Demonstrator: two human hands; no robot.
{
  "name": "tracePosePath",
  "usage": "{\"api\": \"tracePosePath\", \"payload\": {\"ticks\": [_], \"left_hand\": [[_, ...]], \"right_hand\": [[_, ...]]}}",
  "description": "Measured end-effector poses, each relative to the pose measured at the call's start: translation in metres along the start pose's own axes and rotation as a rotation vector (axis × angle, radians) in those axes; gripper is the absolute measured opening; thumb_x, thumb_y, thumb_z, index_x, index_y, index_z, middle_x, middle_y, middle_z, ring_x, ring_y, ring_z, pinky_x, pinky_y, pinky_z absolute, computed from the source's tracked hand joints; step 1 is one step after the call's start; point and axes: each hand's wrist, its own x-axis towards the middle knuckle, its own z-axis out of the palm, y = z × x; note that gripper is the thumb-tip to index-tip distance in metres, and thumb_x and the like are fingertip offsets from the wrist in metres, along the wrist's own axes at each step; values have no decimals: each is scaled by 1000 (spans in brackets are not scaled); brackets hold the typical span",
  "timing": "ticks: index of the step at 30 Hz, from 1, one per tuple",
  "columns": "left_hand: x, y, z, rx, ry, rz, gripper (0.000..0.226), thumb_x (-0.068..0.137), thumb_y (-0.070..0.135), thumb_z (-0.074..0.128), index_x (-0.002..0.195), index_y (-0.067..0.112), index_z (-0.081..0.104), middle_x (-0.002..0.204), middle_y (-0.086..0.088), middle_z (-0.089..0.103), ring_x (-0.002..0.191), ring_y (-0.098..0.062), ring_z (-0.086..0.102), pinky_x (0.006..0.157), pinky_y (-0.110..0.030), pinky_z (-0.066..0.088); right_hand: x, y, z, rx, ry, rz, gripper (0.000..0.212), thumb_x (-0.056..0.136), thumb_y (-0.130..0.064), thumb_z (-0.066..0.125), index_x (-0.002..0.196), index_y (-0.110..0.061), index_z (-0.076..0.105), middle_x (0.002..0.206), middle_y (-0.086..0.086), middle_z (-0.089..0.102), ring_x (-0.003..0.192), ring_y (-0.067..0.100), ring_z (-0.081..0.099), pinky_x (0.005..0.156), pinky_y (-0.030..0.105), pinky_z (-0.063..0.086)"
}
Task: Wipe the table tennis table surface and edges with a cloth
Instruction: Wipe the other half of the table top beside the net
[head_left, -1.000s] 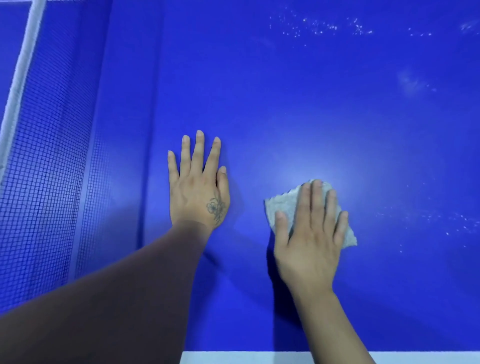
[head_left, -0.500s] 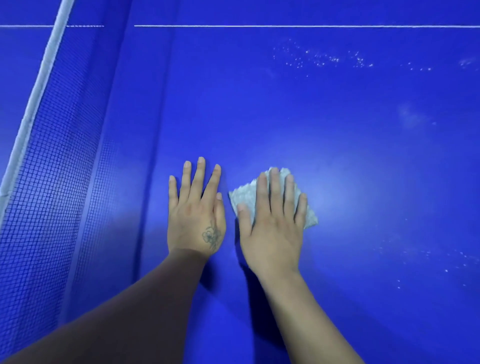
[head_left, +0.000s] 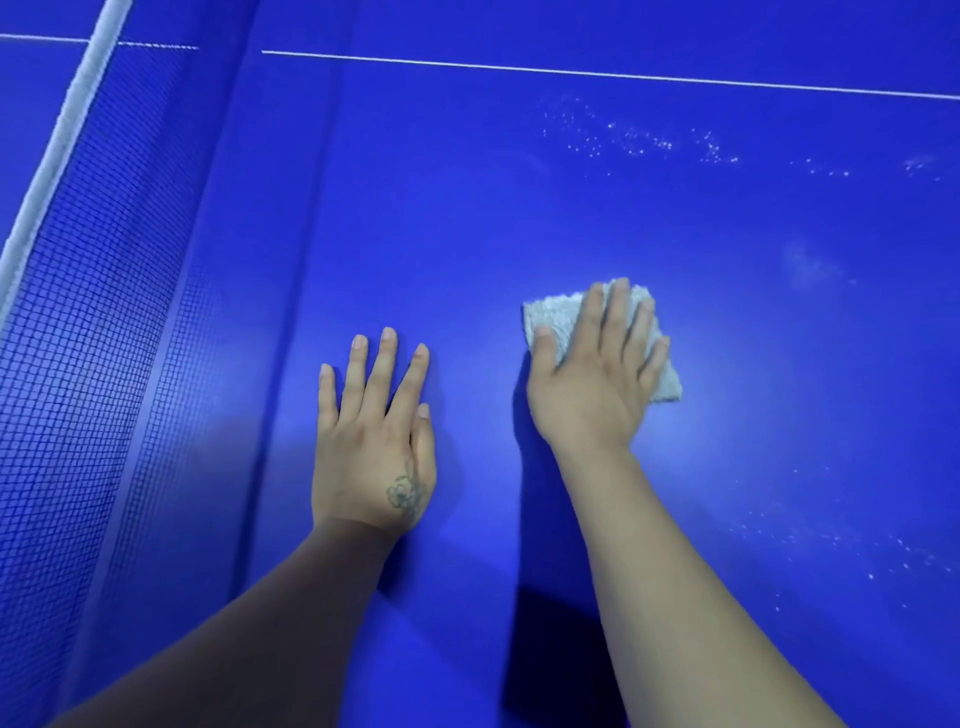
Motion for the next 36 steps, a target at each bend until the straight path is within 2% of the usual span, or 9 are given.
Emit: {"api": "tracePosePath", "payload": {"ticks": [5,11,16,20,23,25,30,33,36], "left_hand": [[1,0,-2,-14,-14,-8,58,108,27,37,165,19,40,176,-7,26,166,-33,14,131,-62,15],[2,3,-6,-33,-12,-19,58,108,28,37,165,20,41,176,-6,27,166,-30,13,132,-61,15],[3,4,-5,-26,35,-19,56,108,26,41,163,18,46,175,-6,31,165,-31,17,130,-62,19],[3,6,-6,-14,43,-35,54,105,25,46,158,18,52,172,-7,37,163,-31,25,128,-61,24],[25,6,-12,-57,102,-80,40,98,23,57,136,16,68,148,-9,62,141,-38,54,116,-56,41],[57,4,-18,-98,137,-124,32,97,25,58,125,14,69,128,-8,66,120,-39,61,106,-53,47],[159,1,-8,-113,177,-172,41,103,29,53,139,12,60,150,-14,55,146,-38,45,120,-55,37],[207,2,8,-80,100,-180,50,107,35,43,152,13,52,164,-16,44,158,-37,32,131,-56,22],[232,4,20,2,22,-177,61,111,45,32,166,19,36,176,-12,25,165,-33,15,133,-57,10]], "right_hand": [[0,-52,11,15,-11,-217,76,105,-56,21,170,-16,14,179,2,1,164,27,-5,131,55,-1],[-53,-9,5,-30,-11,-339,71,109,-57,29,169,-20,20,178,-2,8,165,21,-2,132,53,8],[-28,39,-7,-71,13,-266,72,107,-56,27,169,-21,20,178,-2,11,165,23,4,131,54,9],[22,32,-8,-29,12,-84,74,106,-57,22,169,-19,17,178,0,7,164,26,2,131,55,4],[54,-3,-5,-29,-19,3,75,106,-56,19,170,-18,8,178,1,-4,164,26,-9,130,55,-5],[64,-31,-4,-19,-48,-30,74,108,-54,21,170,-17,5,178,1,-8,163,26,-14,130,55,-7],[38,-58,3,-24,-2,-231,73,107,-54,24,169,-17,17,178,0,5,165,26,-2,131,56,3],[22,-40,1,-23,-36,-275,71,108,-54,28,170,-21,17,178,-5,2,164,19,-6,132,53,5],[21,-18,-4,-40,-27,-251,72,107,-56,30,170,-24,15,178,-7,1,164,16,-7,132,53,6]]}}
